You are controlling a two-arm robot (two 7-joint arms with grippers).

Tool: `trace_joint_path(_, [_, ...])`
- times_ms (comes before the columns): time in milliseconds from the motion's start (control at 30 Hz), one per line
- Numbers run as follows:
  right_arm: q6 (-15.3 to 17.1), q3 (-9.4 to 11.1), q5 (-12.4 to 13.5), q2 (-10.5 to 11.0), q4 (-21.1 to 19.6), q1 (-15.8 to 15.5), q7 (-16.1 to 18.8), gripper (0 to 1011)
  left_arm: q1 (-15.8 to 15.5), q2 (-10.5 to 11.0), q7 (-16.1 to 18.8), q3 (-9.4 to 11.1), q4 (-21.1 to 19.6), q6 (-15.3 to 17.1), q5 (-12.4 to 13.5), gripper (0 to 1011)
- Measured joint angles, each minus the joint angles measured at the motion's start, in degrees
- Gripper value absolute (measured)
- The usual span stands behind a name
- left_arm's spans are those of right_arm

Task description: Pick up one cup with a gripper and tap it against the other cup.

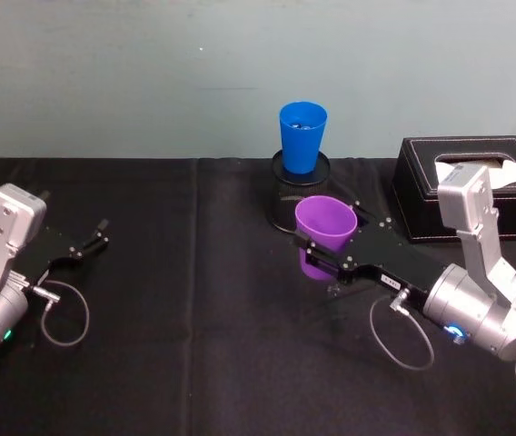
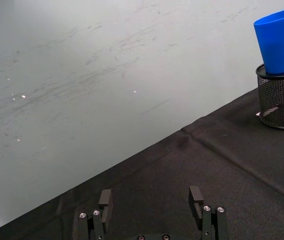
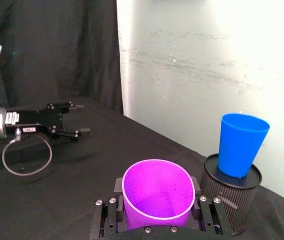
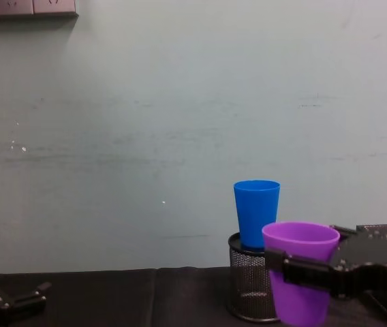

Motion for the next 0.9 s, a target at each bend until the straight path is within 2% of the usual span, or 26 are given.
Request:
trace_joint_path(500, [2.55, -0.21, 1.61, 0.75, -2.43, 1.37, -0.79, 736, 0.0, 0.0, 0.0, 0.0, 0.0, 0.0, 0.0, 1000])
trace_joint_path(900, [2.5, -0.23, 1.51, 0.71, -2.38, 1.36, -0.79, 736, 0.0, 0.0, 0.0, 0.0, 0.0, 0.0, 0.01, 1000])
